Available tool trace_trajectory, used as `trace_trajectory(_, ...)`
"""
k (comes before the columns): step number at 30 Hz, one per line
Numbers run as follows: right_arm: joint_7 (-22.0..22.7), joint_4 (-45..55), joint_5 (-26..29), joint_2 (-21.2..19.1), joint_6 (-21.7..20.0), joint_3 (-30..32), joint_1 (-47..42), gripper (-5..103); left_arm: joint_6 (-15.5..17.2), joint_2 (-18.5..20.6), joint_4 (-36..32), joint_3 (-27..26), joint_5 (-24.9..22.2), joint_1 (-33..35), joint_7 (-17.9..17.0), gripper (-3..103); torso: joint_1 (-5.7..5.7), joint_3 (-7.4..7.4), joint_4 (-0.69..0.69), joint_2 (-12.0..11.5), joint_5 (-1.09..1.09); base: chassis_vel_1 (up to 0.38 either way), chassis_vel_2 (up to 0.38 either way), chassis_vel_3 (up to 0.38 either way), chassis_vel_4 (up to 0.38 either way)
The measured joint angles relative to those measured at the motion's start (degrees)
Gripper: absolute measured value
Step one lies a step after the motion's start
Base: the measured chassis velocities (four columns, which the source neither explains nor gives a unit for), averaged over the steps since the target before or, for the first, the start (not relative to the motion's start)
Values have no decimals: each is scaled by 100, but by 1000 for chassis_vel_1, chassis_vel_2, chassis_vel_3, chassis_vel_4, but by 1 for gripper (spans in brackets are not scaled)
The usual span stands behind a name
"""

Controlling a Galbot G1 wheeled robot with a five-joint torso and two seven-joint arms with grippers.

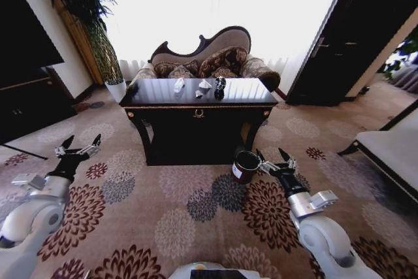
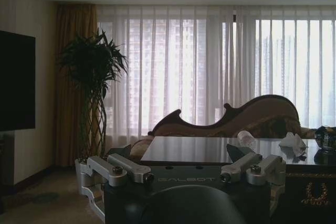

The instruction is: Move to the front of the table and place the trash on the table into the trash bin.

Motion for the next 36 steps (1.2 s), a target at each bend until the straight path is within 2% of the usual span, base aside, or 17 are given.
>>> trace_trajectory(36, -154, 56, -4, 81, -8, 1, -71, 100, -107, -49, -26, -19, -49, 66, 59, 100, -1, 0, 0, 0, -1, -128, 128, 123, -126)
